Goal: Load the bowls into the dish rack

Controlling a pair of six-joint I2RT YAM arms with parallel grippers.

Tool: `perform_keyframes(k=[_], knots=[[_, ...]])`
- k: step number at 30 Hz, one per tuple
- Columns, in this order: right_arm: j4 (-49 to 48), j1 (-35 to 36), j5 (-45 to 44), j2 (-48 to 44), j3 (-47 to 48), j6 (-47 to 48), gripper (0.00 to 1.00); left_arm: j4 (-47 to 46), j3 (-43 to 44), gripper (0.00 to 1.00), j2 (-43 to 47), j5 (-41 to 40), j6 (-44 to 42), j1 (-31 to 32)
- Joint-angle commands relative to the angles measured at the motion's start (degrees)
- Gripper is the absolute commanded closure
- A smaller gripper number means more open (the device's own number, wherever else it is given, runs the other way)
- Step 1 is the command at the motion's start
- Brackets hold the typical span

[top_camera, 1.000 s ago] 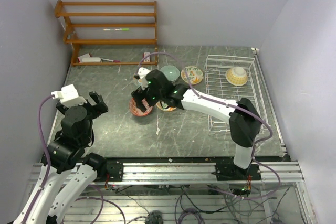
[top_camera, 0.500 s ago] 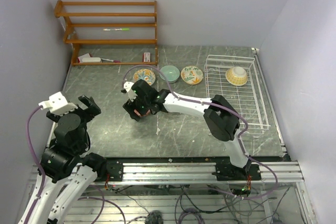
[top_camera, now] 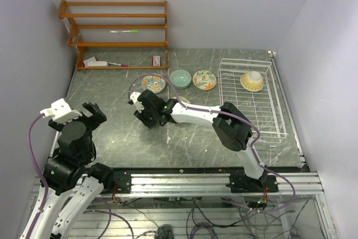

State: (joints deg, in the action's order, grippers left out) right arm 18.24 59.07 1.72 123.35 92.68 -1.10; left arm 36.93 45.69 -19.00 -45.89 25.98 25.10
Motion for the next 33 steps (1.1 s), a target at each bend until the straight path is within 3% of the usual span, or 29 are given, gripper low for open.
perform_keyframes(k=[1,4,7,18,24,33], knots=[[-0.1,0.8,-0.9,1.5,1.0,0.7,0.7,-0.1,0.7,0.02,0.4,-1.6,0.8,-0.6],[-0.2,1.0,-0.9,1.1,1.0,0.5,0.85,-0.1,0.7,0.02,0.5,-1.7,0.8,-0.6],[-0.7,1.1,1.0,-0.8,0.6,-0.1,0.92,-0.1,0.7,0.02,0.5,-1.6,0.9,-0.6],[-9.3,-1.3,20.6,-14.3,-3.4,-6.7,0.98,0.3,0.8,0.02,1.4,-1.7,1.4,-0.6],[-21.9,-13.4,36.6,-25.4,-14.3,-18.7,0.98,-0.2,0.7,0.02,1.5,-1.4,1.2,-0.6],[-17.9,-31.3,30.9,-42.5,-23.1,-21.1,0.98,-0.7,0.6,0.02,1.5,-0.6,0.9,-0.6]])
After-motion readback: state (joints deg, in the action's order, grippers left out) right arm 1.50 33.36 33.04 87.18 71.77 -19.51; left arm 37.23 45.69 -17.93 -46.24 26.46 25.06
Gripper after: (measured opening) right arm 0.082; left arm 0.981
